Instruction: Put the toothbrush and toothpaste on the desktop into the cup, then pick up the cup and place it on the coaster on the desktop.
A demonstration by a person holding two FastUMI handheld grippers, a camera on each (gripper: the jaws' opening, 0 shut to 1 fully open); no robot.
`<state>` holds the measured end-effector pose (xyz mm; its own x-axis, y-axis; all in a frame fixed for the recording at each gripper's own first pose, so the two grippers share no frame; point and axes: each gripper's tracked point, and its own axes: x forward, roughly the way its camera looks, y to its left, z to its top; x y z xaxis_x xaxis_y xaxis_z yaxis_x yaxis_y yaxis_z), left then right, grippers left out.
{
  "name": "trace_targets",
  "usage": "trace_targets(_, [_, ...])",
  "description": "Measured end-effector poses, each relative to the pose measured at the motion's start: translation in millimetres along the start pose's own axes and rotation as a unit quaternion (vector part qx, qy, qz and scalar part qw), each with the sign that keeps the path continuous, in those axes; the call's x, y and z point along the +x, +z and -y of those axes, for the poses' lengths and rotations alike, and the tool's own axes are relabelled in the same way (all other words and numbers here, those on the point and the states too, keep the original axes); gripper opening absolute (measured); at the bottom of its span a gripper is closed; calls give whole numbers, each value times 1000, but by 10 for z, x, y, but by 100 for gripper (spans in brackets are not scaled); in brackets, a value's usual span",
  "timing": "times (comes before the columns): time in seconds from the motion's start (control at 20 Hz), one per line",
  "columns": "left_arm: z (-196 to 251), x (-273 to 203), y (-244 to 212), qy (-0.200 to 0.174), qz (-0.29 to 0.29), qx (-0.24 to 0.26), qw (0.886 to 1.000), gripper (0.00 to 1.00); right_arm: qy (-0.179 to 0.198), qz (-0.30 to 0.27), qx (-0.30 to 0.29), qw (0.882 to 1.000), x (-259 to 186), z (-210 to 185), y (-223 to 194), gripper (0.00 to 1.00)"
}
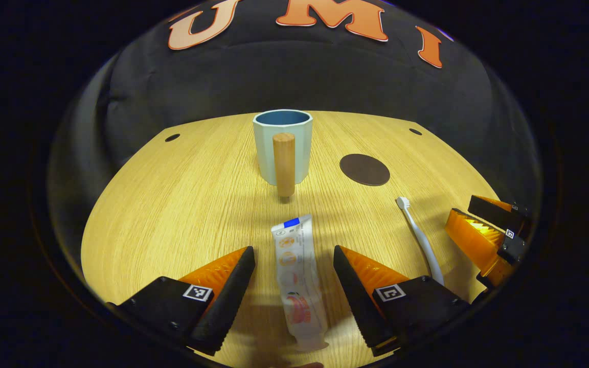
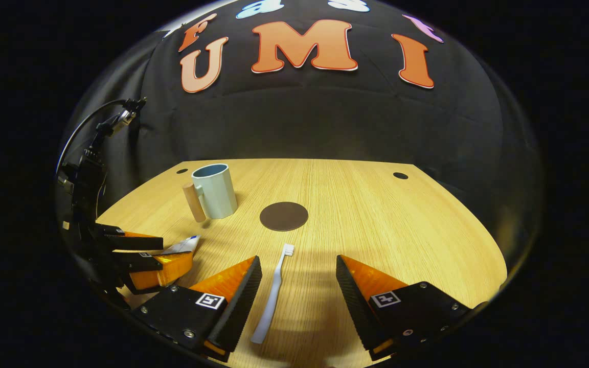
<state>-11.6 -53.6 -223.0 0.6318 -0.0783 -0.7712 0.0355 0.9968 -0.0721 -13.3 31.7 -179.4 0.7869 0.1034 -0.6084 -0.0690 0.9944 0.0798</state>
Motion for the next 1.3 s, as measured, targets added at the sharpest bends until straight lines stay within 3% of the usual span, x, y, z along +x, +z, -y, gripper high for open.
trace_targets(0.2, [26, -7, -57, 2, -12, -9, 1000, 95, -3, -10, -3, 1000, 15, 14, -62, 87])
trace_targets(0.3, [2, 20, -83, 7, -15, -13, 1000, 72, -4, -14, 0, 1000, 26, 19, -77, 85])
trace_targets(0.45, [30, 42, -132, 6, -18, -16, 1000, 65, -1, -21, 5, 1000, 28, 6, -103, 84])
trace_targets(0.5, [20, -26, -111, 8, -21, -12, 1000, 50, 0, -23, 5, 1000, 27, -2, -116, 84])
trace_targets(0.6, [5, -8, -47, 3, -13, -18, 1000, 49, 3, -26, 2, 1000, 23, -32, -114, 85])
trace_targets(0.7, [68, -21, -109, -3, -19, -17, 1000, 29, 6, -31, -3, 1000, 35, -73, -145, 85])
trace_targets(0.8, [68, -20, -121, -11, -19, -21, 1000, 29, 13, -36, -8, 999, 38, -117, -160, 84])
trace_targets(0.85, [61, -17, -100, -17, -19, -21, 999, 22, 16, -40, -11, 999, 28, -138, -194, 84])
trace_targets(0.9, [41, -36, -91, -22, -15, -24, 999, 22, 19, -45, -13, 999, 41, -159, -215, 84])
trace_targets(0.95, [60, -20, -78, -27, -11, -32, 999, 22, 21, -52, -15, 998, 67, -187, -247, 82])
trace_targets(1.0, [46, -56, -87, -30, -11, -34, 999, 16, 22, -61, -17, 998, 99, -210, -279, 80])
trace_targets(1.3, [-3, -88, -2, -27, 15, -34, 999, 16, 27, -107, -32, 993, 260, -301, -458, 60])
